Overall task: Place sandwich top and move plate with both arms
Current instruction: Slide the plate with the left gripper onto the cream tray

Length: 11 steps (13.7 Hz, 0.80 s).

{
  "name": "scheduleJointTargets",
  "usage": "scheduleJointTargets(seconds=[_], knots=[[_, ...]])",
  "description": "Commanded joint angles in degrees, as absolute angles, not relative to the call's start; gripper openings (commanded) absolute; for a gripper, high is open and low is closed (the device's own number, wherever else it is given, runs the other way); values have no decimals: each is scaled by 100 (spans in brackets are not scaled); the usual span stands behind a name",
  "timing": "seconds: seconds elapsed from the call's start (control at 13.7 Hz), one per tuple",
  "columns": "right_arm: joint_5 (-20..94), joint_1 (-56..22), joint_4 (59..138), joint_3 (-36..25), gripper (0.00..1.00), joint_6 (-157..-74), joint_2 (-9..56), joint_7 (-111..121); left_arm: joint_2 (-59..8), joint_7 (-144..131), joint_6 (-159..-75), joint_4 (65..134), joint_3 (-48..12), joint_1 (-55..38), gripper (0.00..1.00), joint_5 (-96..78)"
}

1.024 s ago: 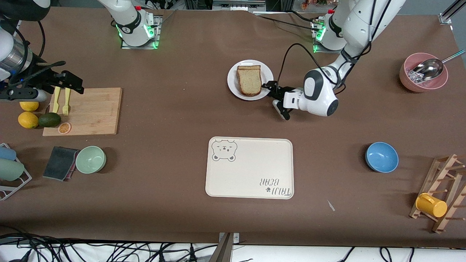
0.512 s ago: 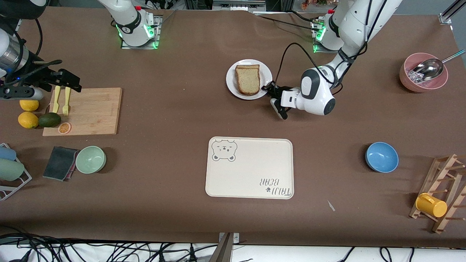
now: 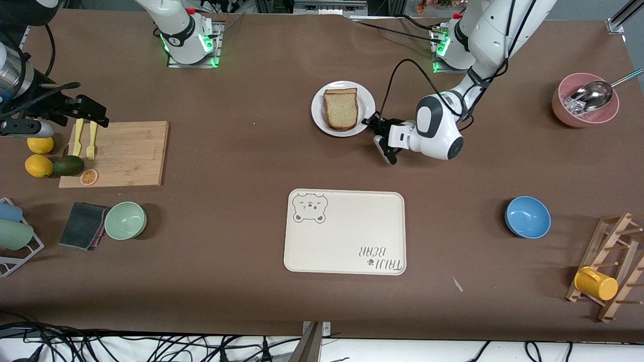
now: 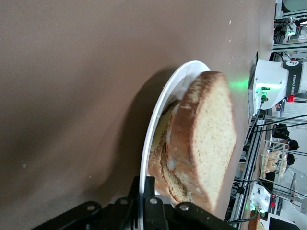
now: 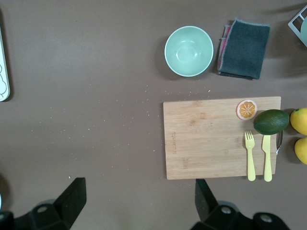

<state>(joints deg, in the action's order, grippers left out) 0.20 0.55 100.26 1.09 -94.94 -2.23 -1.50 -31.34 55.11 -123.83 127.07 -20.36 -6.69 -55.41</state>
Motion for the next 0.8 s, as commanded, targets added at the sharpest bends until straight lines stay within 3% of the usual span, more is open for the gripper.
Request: scheduleJointTargets(seconds=[0.0, 0.51, 0.73], knots=[[97, 62, 9967, -26, 100, -9378, -290, 236, -3146, 5634, -12174, 12630, -2057, -536, 0, -6019], [88, 62, 9967, -62, 100, -9378, -307, 255, -3085, 5634, -11760, 12332, -2057, -422, 0, -6625], [88, 62, 9888, -123, 100, -9378, -308, 281, -3111, 5546, -11760, 11902, -2048, -256, 0, -6688]])
